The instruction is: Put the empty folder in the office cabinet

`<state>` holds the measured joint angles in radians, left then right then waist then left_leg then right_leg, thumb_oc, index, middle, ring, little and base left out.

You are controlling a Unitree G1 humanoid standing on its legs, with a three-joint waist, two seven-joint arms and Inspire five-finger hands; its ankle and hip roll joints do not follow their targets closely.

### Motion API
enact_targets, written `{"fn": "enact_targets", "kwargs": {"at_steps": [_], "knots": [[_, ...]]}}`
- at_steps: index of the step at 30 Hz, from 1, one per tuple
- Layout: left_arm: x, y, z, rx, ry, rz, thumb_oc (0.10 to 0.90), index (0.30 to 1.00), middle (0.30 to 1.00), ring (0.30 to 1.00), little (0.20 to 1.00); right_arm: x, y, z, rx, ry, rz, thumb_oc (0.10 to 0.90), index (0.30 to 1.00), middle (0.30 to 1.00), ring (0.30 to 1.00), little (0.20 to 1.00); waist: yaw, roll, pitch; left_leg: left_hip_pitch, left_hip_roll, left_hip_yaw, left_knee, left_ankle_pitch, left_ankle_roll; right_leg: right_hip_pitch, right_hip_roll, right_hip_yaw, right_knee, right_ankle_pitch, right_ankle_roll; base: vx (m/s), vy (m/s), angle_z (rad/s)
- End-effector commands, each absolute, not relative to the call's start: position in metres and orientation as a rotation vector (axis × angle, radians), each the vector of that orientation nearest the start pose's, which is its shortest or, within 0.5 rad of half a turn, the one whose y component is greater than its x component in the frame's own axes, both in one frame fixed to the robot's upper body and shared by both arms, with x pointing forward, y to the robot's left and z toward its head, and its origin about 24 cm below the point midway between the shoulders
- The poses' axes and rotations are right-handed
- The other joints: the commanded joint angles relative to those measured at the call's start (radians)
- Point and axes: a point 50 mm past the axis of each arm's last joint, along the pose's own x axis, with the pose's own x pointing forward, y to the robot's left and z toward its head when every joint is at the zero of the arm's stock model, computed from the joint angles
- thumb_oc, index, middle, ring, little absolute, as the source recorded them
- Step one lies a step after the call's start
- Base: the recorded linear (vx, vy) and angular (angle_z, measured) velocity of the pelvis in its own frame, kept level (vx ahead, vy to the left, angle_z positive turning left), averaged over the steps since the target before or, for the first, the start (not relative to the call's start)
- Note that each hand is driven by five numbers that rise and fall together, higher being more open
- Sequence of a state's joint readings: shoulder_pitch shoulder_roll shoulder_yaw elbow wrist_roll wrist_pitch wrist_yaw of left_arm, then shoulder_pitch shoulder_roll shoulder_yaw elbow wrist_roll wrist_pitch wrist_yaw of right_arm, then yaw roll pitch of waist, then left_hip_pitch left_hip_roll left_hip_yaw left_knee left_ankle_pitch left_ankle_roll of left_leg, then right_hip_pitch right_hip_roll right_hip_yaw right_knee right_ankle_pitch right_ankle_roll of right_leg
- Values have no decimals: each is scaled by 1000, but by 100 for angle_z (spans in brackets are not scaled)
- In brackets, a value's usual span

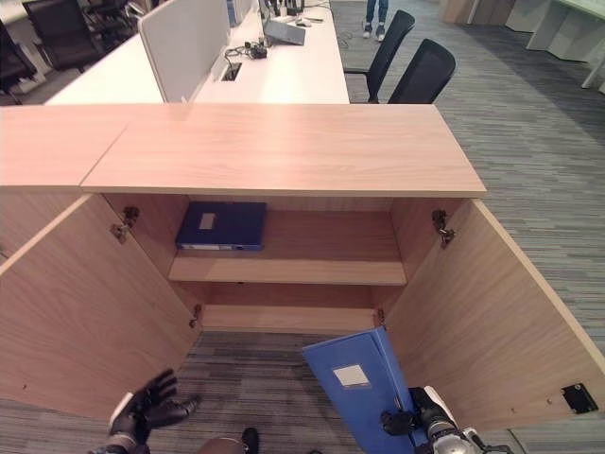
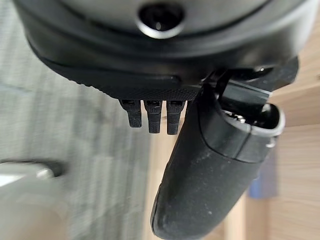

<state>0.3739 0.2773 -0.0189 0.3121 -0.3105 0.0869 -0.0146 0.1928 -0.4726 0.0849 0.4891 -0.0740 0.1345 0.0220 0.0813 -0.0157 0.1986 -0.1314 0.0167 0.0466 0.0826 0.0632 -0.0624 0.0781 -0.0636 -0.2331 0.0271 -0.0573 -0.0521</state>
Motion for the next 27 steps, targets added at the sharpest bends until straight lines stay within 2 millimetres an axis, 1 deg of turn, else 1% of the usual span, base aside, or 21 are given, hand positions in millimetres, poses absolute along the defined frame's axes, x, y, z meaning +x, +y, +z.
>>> {"fn": "enact_targets", "kwargs": {"at_steps": [1,2,3,4,8,9,10,12,13,14,15,16,17,18,19,21,23,24,25,26,27], "knots": [[152,251,-48,90,518,147,800,900,900,900,900,188,-278,-47,-517,594,-52,400,300,300,300,300,-19,-14,-23,-52,24,2,-88,22,-12,86,19,-45,-75,-88,86,189,109,10],[152,254,-55,162,549,141,800,900,900,900,900,189,-267,-51,-417,584,-53,400,300,300,300,300,-19,2,-30,-52,30,-6,-162,54,-8,83,29,-35,-82,-86,97,128,127,4],[152,254,-55,162,549,141,800,900,900,900,900,189,-267,-51,-417,583,-53,400,300,300,300,300,-18,2,-29,-51,30,-5,-162,54,-8,84,29,-34,-82,-86,97,160,148,-10],[149,251,-62,169,581,140,800,900,900,900,900,189,-258,-56,-321,583,-49,400,300,300,300,300,-20,8,-37,-46,33,-15,-170,69,-8,91,35,-22,-88,-88,99,163,106,-23],[131,251,-97,197,764,158,800,900,900,900,900,199,-209,-56,147,509,37,400,300,300,300,300,-23,0,-54,-29,34,19,-170,67,1,92,14,18,-104,-83,113,246,202,-50],[125,253,-104,210,810,173,800,900,900,900,900,203,-197,-52,253,477,66,400,300,300,300,300,-19,-5,-53,-29,33,27,-170,64,5,84,7,27,-104,-82,116,215,258,-59],[113,256,-118,225,895,204,800,900,900,900,900,216,-180,-31,414,375,132,400,300,300,300,300,-11,-14,-46,-39,27,41,-164,54,15,64,-12,46,-98,-76,130,210,268,-63],[104,258,-127,232,957,228,800,900,900,900,900,221,-172,-20,497,327,169,400,300,300,300,300,-7,-18,-46,-53,25,48,-155,47,21,49,-19,50,-96,-69,137,112,170,-48],[92,260,-136,250,1031,253,800,900,900,900,900,228,-165,-9,564,271,203,400,300,300,300,300,-2,-22,-44,-64,20,57,-146,36,27,35,-28,57,-93,-65,145,103,208,-11],[58,264,-154,303,1232,315,800,900,900,900,900,238,-152,13,669,177,265,400,300,300,300,300,2,-30,-45,-83,12,71,-125,10,43,6,-48,72,-77,-56,156,105,208,-16],[58,264,-154,303,1232,315,800,900,900,900,900,238,-152,13,669,177,265,400,300,300,300,300,2,-30,-45,-83,12,71,-125,10,43,6,-48,72,-76,-56,156,111,212,-32],[43,266,-159,308,1315,337,800,900,900,900,900,241,-151,21,695,143,282,400,300,300,300,300,5,-32,-48,-86,8,80,-119,-4,49,-7,-58,76,-66,-53,164,142,238,-39],[13,265,-163,261,1443,378,800,900,900,900,900,243,-148,36,753,84,325,400,300,300,300,300,10,-28,-51,-87,-1,96,-101,-35,69,-37,-87,73,-12,-45,180,234,322,-34],[-1,265,-164,236,1497,392,800,900,900,900,900,242,-147,38,797,75,337,400,300,300,300,300,11,-29,-48,-69,-15,100,-94,-60,77,-41,-111,73,29,-45,195,143,239,-31],[-1,265,-164,235,1495,392,800,900,900,900,900,242,-147,39,796,74,338,400,300,300,300,300,12,-24,-52,-81,-7,103,-94,-47,81,-53,-104,72,28,-34,190,151,183,-29],[-22,265,-164,240,1566,363,800,900,900,900,900,241,-148,44,850,49,357,400,300,300,300,300,12,-12,-48,-30,-37,109,-106,-76,103,-82,-149,71,139,3,213,157,250,-9],[-36,267,-162,266,1613,329,800,900,900,900,900,243,-147,47,905,27,368,400,300,300,300,300,6,17,-44,31,-52,120,-160,-71,127,-143,-188,52,294,69,205,156,289,-1],[-36,267,-162,266,1613,329,800,900,900,900,900,243,-147,47,905,27,368,400,300,300,300,300,6,17,-44,31,-52,120,-161,-70,127,-143,-188,53,294,69,205,143,207,-11],[-35,268,-162,271,1602,322,800,900,900,900,900,244,-148,47,917,20,357,400,300,300,300,300,12,27,-47,45,-47,123,-170,-77,125,-154,-202,22,326,67,203,133,112,-30],[-31,268,-162,260,1579,321,800,900,900,900,900,246,-147,48,940,12,356,400,300,300,300,300,20,36,-46,65,-37,132,-170,-91,117,-168,-226,-51,335,62,194,133,110,-31],[-31,268,-162,260,1579,321,800,900,900,900,900,246,-147,48,940,12,356,400,300,300,300,300,20,37,-46,66,-37,132,-170,-91,117,-167,-226,-52,334,62,194,116,43,-32]]}}
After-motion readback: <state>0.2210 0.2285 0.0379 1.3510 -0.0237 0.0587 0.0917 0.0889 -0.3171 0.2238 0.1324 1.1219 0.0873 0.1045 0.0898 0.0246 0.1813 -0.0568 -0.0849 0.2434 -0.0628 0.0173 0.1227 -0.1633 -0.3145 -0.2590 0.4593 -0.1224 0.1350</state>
